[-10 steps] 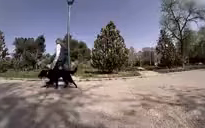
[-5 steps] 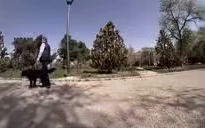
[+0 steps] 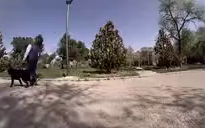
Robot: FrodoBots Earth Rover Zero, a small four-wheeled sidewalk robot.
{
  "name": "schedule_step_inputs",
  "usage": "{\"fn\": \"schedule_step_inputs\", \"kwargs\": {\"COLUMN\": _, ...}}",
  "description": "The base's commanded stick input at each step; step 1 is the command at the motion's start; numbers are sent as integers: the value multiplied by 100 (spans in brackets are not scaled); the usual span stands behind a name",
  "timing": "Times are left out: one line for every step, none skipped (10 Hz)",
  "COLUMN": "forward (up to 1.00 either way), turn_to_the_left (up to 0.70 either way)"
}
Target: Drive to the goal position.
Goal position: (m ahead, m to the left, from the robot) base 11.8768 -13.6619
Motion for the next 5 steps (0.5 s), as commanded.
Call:
{"fn": "schedule_step_inputs", "kwargs": {"forward": 0, "turn_to_the_left": -70}}
{"fn": "schedule_step_inputs", "kwargs": {"forward": 0, "turn_to_the_left": -70}}
{"fn": "schedule_step_inputs", "kwargs": {"forward": 0, "turn_to_the_left": -70}}
{"fn": "schedule_step_inputs", "kwargs": {"forward": 0, "turn_to_the_left": -70}}
{"fn": "schedule_step_inputs", "kwargs": {"forward": 0, "turn_to_the_left": -70}}
